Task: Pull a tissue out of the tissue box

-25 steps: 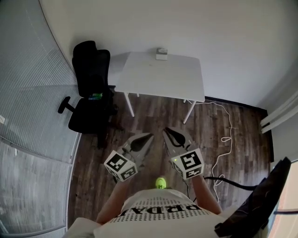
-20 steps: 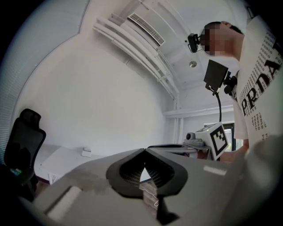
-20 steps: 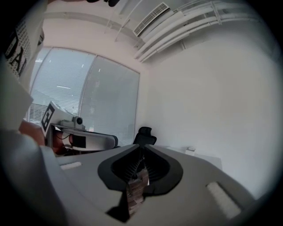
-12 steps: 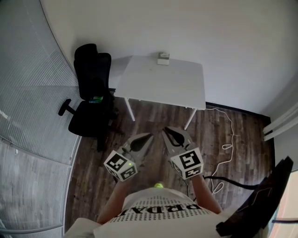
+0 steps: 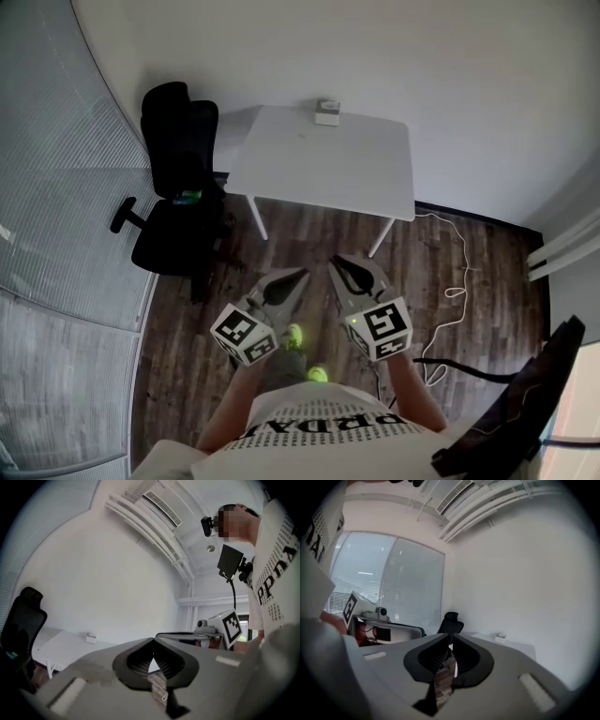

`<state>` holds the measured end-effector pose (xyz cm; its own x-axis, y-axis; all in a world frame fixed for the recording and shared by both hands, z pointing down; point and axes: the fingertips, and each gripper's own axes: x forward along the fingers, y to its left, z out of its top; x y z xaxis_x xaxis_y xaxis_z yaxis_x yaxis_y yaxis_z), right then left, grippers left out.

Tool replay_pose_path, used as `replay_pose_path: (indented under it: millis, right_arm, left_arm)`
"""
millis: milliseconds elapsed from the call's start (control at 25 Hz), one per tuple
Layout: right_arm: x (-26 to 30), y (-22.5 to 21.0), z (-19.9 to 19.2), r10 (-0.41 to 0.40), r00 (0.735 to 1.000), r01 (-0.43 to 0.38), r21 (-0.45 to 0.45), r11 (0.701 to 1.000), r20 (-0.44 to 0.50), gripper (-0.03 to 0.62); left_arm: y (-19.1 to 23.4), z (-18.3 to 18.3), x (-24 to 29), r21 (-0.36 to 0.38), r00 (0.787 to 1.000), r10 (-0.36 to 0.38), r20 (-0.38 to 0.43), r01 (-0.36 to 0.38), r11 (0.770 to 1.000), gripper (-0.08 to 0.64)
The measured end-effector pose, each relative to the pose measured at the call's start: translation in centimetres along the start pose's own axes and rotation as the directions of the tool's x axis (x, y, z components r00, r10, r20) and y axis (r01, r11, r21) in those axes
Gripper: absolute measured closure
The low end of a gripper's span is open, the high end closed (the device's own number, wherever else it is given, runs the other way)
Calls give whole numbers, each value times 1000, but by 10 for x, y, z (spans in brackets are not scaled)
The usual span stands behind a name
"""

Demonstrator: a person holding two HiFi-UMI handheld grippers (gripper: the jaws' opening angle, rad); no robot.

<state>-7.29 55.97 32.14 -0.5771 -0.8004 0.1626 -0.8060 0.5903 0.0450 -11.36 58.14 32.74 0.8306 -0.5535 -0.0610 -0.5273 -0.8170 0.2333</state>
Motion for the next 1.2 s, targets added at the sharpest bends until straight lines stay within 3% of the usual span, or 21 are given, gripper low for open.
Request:
replay_pose_path:
  millis: [560,1200]
  right_arm:
    - [62,-36,31,-53,999,53,-22,998,7,557]
    - [145,-55,48,-129,992,128,-32,991,-16,557]
  left_arm:
    - [58,42,40,18,997,-75,15,75,997,569]
    - [140,66,57,-2,987,-160,16,160,987,569]
